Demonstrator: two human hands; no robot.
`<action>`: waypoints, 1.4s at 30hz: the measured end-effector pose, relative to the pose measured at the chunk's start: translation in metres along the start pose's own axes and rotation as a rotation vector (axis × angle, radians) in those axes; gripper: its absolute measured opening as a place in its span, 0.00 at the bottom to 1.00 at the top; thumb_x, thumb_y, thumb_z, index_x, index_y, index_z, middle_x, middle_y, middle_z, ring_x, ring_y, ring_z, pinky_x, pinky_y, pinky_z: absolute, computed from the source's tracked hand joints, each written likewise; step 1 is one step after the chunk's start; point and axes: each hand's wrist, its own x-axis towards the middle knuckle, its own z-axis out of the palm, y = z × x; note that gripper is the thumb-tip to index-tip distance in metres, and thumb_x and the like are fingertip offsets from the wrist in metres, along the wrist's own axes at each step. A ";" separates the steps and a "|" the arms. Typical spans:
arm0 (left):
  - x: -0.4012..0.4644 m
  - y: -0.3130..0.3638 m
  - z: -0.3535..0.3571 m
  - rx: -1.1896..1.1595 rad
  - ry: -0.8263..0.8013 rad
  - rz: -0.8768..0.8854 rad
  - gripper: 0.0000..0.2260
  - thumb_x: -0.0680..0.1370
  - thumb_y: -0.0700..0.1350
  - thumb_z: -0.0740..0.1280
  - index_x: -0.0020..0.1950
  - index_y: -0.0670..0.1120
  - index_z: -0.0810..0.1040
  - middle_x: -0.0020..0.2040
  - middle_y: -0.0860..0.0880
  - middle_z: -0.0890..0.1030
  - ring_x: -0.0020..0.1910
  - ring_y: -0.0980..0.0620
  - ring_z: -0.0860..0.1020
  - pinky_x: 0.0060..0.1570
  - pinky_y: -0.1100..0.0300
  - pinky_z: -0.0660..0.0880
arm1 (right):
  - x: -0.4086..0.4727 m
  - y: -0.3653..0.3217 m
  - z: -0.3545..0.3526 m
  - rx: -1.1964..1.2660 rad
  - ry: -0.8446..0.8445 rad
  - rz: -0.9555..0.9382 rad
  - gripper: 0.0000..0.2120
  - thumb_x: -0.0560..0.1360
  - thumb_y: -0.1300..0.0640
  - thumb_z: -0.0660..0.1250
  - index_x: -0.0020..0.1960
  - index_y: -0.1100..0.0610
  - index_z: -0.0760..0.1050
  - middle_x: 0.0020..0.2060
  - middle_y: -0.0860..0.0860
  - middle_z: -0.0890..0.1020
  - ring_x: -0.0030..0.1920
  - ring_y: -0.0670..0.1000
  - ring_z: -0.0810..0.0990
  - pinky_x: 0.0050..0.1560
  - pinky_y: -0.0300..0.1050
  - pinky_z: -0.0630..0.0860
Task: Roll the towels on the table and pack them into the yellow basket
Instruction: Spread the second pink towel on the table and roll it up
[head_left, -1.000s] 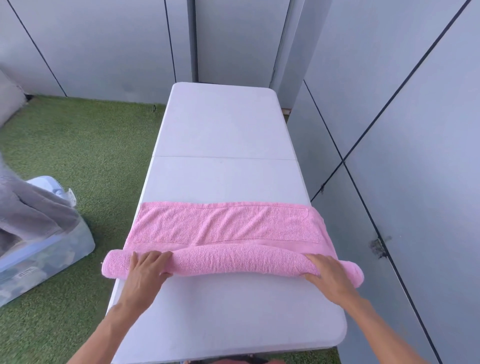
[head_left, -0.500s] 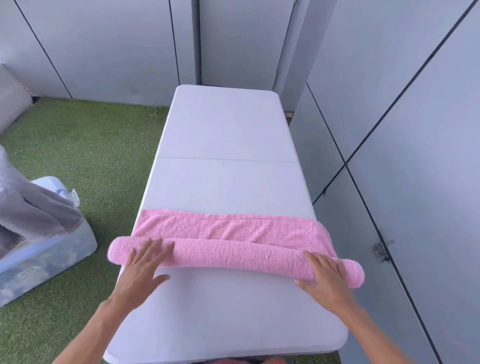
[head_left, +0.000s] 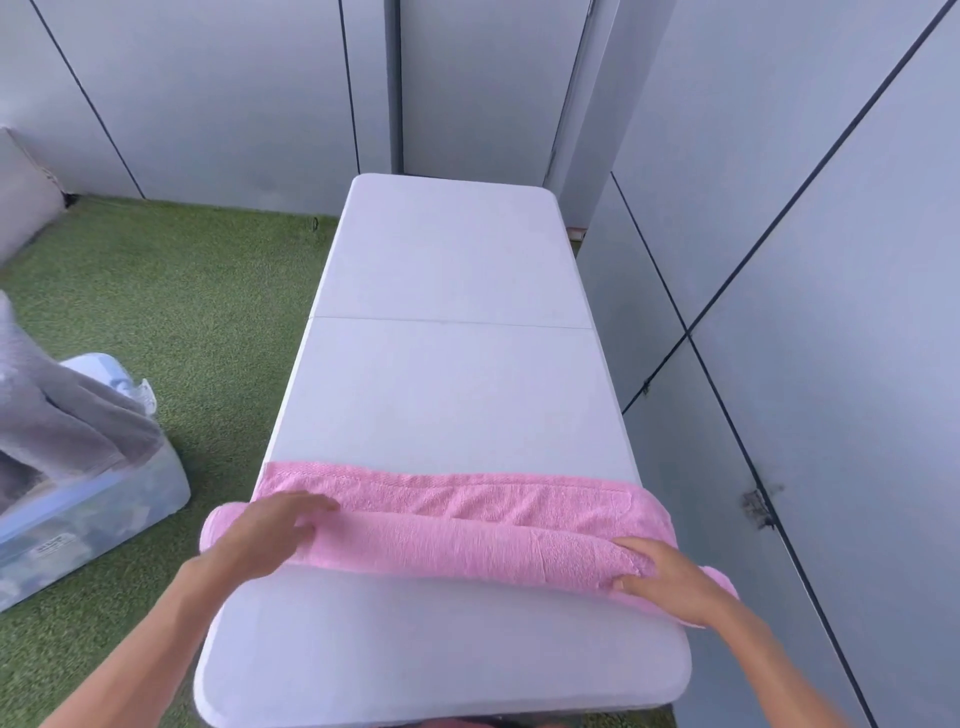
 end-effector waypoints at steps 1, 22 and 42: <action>-0.002 0.000 0.004 -0.006 0.149 0.018 0.18 0.76 0.38 0.67 0.63 0.53 0.78 0.60 0.53 0.80 0.60 0.48 0.77 0.60 0.53 0.71 | -0.002 -0.002 0.003 -0.008 0.119 -0.059 0.23 0.74 0.52 0.71 0.66 0.41 0.69 0.60 0.35 0.71 0.65 0.42 0.68 0.65 0.39 0.63; -0.008 -0.008 0.018 -0.003 0.130 -0.016 0.23 0.79 0.46 0.64 0.73 0.55 0.65 0.73 0.50 0.67 0.74 0.51 0.62 0.74 0.51 0.54 | 0.005 0.016 -0.003 -0.168 0.316 0.014 0.33 0.68 0.28 0.61 0.66 0.47 0.71 0.61 0.45 0.75 0.64 0.49 0.73 0.64 0.48 0.68; -0.015 0.014 0.038 0.067 0.370 -0.176 0.17 0.73 0.45 0.73 0.60 0.44 0.77 0.49 0.43 0.78 0.45 0.37 0.78 0.41 0.47 0.73 | 0.020 -0.008 0.031 -0.298 0.492 0.268 0.21 0.79 0.39 0.54 0.65 0.49 0.69 0.58 0.51 0.76 0.59 0.56 0.73 0.57 0.53 0.68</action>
